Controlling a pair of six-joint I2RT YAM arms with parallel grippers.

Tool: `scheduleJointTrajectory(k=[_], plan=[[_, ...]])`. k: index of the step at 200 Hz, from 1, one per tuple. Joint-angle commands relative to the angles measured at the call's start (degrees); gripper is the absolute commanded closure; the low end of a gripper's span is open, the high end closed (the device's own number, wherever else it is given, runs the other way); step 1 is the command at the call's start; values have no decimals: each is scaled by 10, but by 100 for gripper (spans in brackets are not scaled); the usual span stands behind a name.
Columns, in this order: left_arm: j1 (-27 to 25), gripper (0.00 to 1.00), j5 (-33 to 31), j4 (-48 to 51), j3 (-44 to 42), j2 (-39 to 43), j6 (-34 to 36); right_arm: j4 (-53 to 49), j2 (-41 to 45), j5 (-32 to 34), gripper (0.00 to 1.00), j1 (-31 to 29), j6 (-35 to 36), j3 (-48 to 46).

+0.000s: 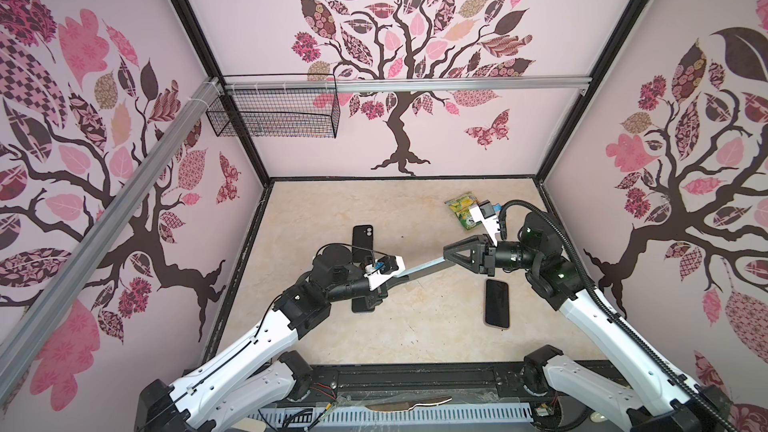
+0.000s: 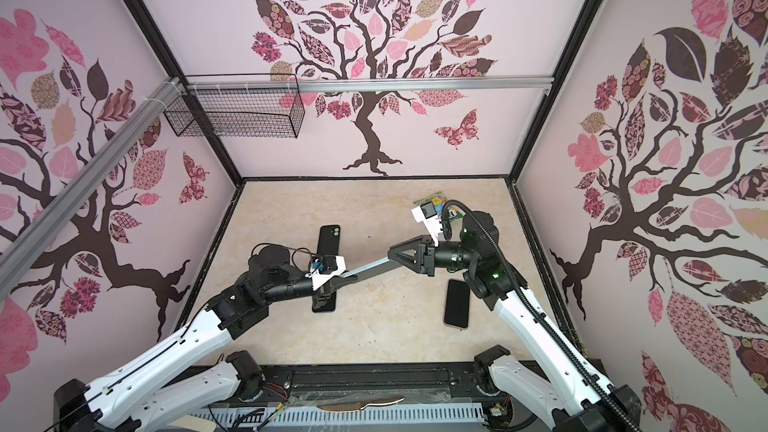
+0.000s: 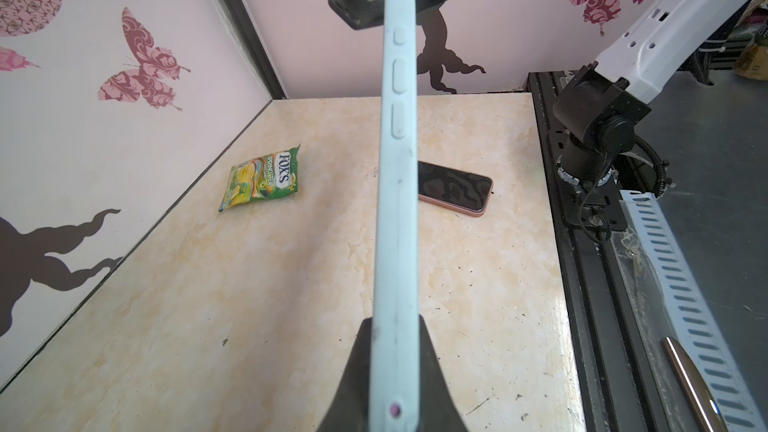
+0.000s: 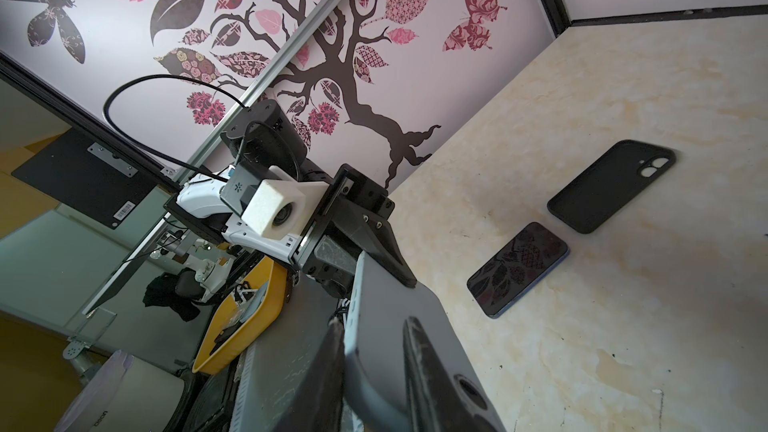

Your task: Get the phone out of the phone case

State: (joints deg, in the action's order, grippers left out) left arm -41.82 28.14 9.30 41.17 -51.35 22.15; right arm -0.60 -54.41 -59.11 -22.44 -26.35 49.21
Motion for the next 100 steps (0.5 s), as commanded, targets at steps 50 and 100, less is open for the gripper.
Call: scheduleJointTrajectory(k=[50, 100], plan=[[1, 100, 0, -63, 40, 11, -47, 24, 24, -67, 55, -9, 17, 6], [2, 100, 12, -60, 48, 3, -68, -12, 21, -60, 54, -10, 44, 15]])
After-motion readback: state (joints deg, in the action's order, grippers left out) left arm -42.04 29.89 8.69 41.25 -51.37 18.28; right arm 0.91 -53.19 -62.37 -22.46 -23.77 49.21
